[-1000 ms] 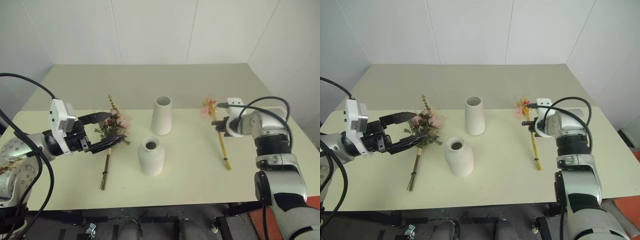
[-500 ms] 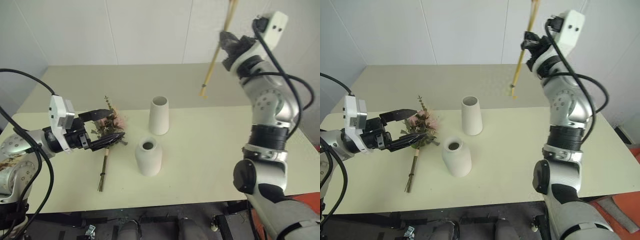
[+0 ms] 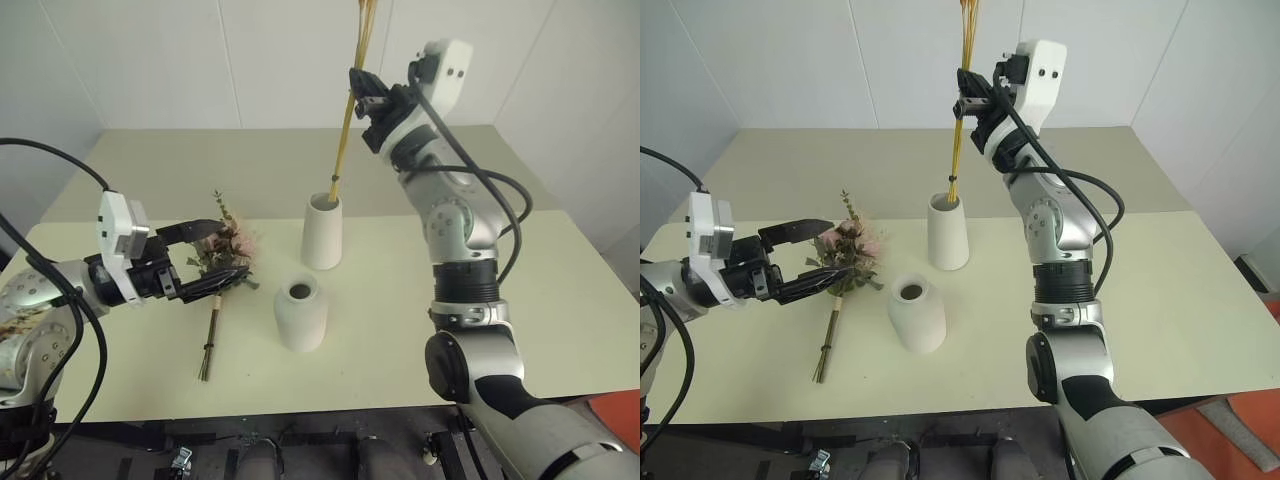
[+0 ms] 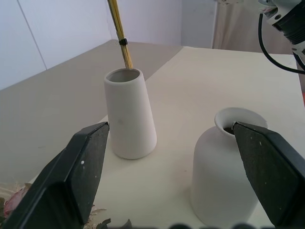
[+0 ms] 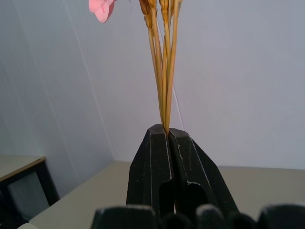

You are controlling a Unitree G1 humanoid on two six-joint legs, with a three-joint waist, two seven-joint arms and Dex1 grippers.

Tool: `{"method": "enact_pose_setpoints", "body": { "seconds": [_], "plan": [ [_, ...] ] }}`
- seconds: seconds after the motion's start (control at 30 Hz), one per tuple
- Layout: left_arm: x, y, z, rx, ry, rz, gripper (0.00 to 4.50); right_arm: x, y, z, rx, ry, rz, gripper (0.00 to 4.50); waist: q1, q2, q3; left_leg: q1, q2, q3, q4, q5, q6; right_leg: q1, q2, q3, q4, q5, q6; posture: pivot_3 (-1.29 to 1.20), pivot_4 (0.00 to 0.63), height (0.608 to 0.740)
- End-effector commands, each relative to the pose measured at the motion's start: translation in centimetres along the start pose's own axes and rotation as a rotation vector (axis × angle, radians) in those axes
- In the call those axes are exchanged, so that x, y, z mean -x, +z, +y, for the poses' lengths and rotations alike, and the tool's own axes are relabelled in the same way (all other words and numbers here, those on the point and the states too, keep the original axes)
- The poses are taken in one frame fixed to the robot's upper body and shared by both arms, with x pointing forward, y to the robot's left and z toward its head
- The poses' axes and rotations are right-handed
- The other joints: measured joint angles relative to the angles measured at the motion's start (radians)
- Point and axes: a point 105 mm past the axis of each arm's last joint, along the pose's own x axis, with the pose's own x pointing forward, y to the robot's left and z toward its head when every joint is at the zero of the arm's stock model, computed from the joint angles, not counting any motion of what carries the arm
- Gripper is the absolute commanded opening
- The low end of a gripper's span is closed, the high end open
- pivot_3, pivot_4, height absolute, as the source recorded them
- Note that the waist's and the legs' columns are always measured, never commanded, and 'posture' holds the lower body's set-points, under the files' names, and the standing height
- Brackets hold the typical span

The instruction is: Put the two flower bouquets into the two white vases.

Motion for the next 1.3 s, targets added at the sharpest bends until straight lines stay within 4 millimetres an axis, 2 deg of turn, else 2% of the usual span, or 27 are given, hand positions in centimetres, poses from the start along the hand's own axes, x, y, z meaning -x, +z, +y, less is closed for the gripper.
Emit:
{"method": "enact_pose_setpoints", "body": {
  "seconds": [0.03,0.27,0.37,0.57,0.7,0.97,1.13,1.23,1.3],
  "plan": [
    [0.4,1.2,-0.1,-0.063,0.015,-0.012,4.50,-0.5,1.2,1.0,0.026,0.037,-0.063,0.04,0.000,0.000,0.000,0.000,0.000,0.000,0.000,0.000,0.000,0.000,0.000,0.000,0.000,0.000,0.000,0.00,0.150,0.740],
    [0.5,1.3,-0.1,-0.065,0.021,-0.011,4.50,0.5,-2.6,1.5,0.069,0.070,0.006,0.04,-0.001,0.000,0.000,0.000,0.000,0.000,0.000,0.000,0.000,0.000,0.000,0.000,0.000,0.000,0.000,0.00,0.150,0.740],
    [0.4,1.3,-0.2,-0.063,0.022,-0.010,4.50,1.8,-3.2,1.4,0.069,0.094,0.020,0.69,0.001,0.000,0.000,0.000,0.000,0.000,0.000,0.000,0.000,0.000,0.000,0.000,0.000,0.000,0.000,0.00,0.150,0.740],
    [0.5,0.8,-0.1,-0.053,0.039,0.016,4.50,5.2,-3.1,1.1,0.081,0.142,0.056,2.70,0.004,0.000,0.000,0.000,0.000,0.000,0.000,0.000,0.000,0.000,0.000,0.000,0.000,0.000,0.000,0.00,0.150,0.740],
    [0.5,-1.9,0.9,-0.044,0.134,0.215,4.50,8.7,-2.7,0.7,0.142,0.254,0.156,4.12,0.004,0.000,0.000,0.000,0.000,0.000,0.000,0.000,0.000,0.000,0.000,0.000,0.000,0.000,0.000,0.00,0.150,0.740],
    [0.7,-5.3,2.3,0.069,0.241,0.533,4.50,13.8,-0.7,0.5,0.257,0.528,0.346,4.12,0.003,0.000,0.000,0.002,0.000,0.000,0.000,0.000,0.000,0.002,0.000,0.000,0.000,0.000,0.001,0.00,0.150,0.740],
    [0.4,-7.5,3.7,0.090,0.331,0.715,4.50,15.8,-0.1,0.5,0.277,0.665,0.441,4.12,0.005,-0.001,0.000,0.004,0.000,0.001,0.000,0.000,0.000,0.003,0.001,0.001,0.000,0.000,0.001,0.00,0.150,0.740],
    [-0.4,-8.0,4.1,0.169,0.359,0.752,4.50,16.5,0.2,0.4,0.296,0.714,0.471,4.12,0.008,-0.001,0.000,0.004,0.000,0.001,0.000,0.000,0.000,0.003,0.001,0.001,0.000,-0.001,0.001,0.00,0.150,0.740],
    [-0.7,-8.5,4.0,0.193,0.365,0.836,4.50,16.7,0.4,0.3,0.306,0.733,0.483,4.12,0.009,-0.002,0.001,0.003,-0.001,0.001,0.001,0.000,0.000,0.003,0.001,0.001,-0.001,-0.001,0.001,0.00,0.150,0.740]
  ]
}}
